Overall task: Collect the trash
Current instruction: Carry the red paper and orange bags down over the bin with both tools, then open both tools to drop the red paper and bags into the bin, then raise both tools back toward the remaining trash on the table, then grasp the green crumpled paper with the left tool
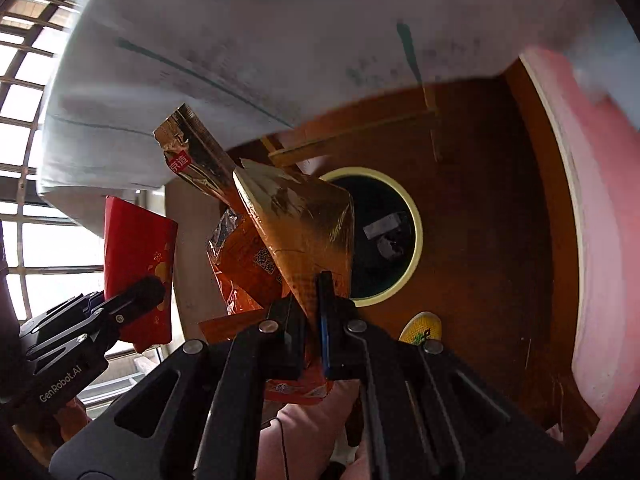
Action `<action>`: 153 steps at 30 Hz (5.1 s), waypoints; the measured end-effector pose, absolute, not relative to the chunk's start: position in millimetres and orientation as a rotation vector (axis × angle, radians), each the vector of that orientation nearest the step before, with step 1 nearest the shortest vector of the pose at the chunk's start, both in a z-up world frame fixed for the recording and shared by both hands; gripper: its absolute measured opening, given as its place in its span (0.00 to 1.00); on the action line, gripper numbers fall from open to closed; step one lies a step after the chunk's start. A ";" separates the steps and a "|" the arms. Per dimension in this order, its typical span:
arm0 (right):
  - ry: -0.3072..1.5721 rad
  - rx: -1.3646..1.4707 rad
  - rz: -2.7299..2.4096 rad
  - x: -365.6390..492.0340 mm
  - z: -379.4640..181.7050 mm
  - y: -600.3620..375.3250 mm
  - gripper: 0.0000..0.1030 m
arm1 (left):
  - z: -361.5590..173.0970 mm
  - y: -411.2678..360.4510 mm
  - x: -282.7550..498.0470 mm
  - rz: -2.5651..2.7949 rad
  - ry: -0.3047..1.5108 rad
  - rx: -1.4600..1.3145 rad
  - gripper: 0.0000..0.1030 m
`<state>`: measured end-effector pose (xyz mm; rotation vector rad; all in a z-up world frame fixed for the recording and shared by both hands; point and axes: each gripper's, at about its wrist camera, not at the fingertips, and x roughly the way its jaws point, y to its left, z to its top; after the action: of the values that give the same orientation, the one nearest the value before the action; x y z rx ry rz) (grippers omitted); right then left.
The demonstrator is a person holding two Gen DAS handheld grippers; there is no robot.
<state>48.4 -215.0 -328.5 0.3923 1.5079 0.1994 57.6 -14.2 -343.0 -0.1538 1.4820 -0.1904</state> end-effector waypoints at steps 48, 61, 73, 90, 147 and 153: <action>1.239 0.393 0.254 38.7 -238.7 -191.7 0.53 | -140.7 11.3 50.0 -0.250 1.083 -0.051 0.82; 1.089 0.343 0.198 29.6 -63.6 -176.9 0.53 | 23.5 26.2 67.0 -0.361 0.880 -0.041 0.82; 0.942 0.315 0.086 30.4 34.9 -178.2 0.53 | 61.5 45.1 112.7 -0.357 0.964 -0.028 0.82; 0.897 0.328 0.000 95.5 52.2 -210.5 0.53 | 42.2 -6.0 190.0 -0.410 1.002 0.127 0.80; 1.300 0.292 0.298 423.3 -133.7 -279.7 0.53 | -145.0 -130.4 444.9 -0.203 1.464 0.181 0.39; 1.248 0.108 0.266 420.1 -131.9 -258.9 0.26 | -142.0 -129.9 424.7 -0.223 1.471 0.116 0.37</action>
<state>420.1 -258.9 -131.9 0.1082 1.2483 0.2655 424.7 -129.9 -142.0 0.1164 1.4713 -0.2235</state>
